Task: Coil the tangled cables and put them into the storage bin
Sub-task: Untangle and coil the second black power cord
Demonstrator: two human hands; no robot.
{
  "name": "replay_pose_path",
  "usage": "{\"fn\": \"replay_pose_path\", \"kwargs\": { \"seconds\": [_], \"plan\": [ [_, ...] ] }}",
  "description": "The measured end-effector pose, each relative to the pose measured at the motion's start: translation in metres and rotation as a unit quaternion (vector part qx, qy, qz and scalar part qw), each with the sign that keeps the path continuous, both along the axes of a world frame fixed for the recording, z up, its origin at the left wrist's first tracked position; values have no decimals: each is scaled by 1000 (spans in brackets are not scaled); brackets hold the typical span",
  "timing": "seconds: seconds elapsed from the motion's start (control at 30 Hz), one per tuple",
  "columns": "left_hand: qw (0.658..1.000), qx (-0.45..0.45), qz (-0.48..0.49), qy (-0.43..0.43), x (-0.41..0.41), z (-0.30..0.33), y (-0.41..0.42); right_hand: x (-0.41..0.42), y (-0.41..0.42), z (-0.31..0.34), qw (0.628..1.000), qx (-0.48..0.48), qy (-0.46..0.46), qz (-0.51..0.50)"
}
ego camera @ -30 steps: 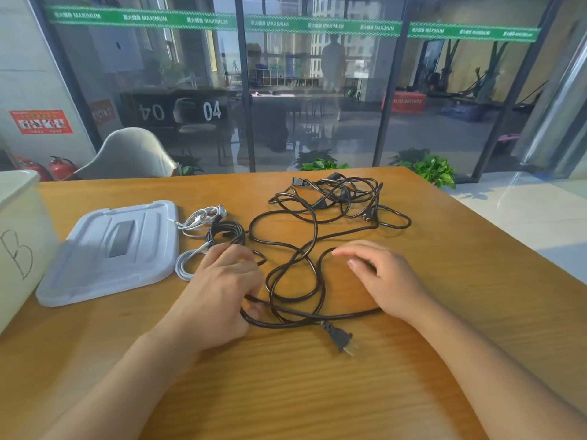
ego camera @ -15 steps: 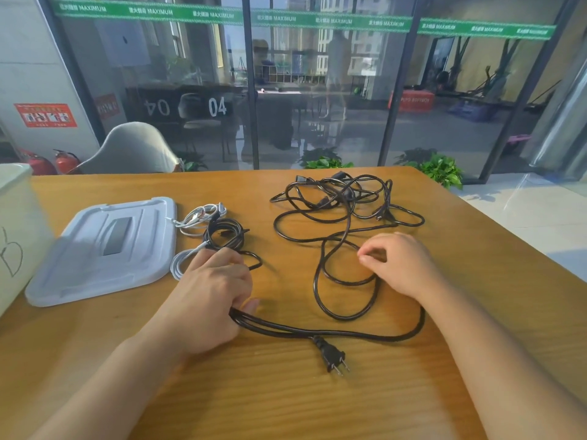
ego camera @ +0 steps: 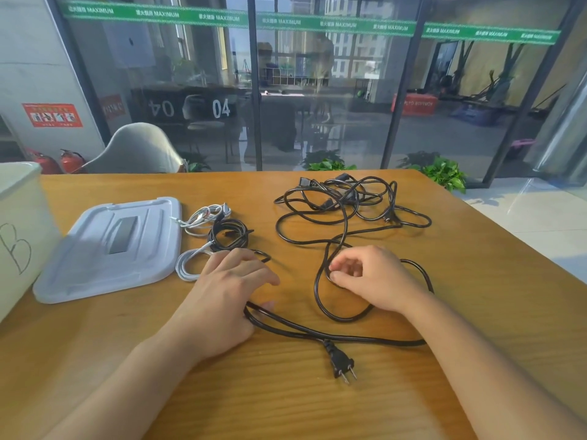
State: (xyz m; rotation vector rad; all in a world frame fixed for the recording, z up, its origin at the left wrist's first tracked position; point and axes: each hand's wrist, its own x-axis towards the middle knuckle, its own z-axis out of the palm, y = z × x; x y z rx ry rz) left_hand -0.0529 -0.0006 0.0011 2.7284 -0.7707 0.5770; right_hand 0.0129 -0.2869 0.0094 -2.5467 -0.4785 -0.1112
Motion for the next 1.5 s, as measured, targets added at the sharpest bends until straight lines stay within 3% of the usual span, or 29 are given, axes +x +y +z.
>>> {"fn": "replay_pose_path", "kwargs": {
  "seconds": [0.17,0.37,0.47,0.57,0.7,0.8,0.93,1.07,1.27,1.5],
  "plan": [
    [1000,-15,-17,-3,3,-1,-4,8,-8,-3,996,11,-58,-59],
    [998,-39,-1,45,0,-2,-3,17,-30,-1,992,-20,-4,-123],
    [998,-44,0,45,0,1,-3,11,-32,5,999,22,-11,-47],
    [998,-45,-11,38,0,1,-5,5,-28,6,999,-19,27,32],
    [998,-53,-6,29,0,1,-5,3,-22,3,998,-58,-7,16],
    [995,-90,0,34,-2,2,-7,2,-24,9,999,46,-17,-7],
    [988,-143,16,50,-4,6,-11,-7,-19,22,968,222,55,105],
    [985,-168,3,43,-4,7,-15,-19,-4,26,954,174,135,205],
    [989,-146,-18,29,3,3,-17,-32,6,30,914,150,224,304],
    [997,-27,-8,66,12,-5,-12,-33,5,36,891,189,251,326]
  ]
}}
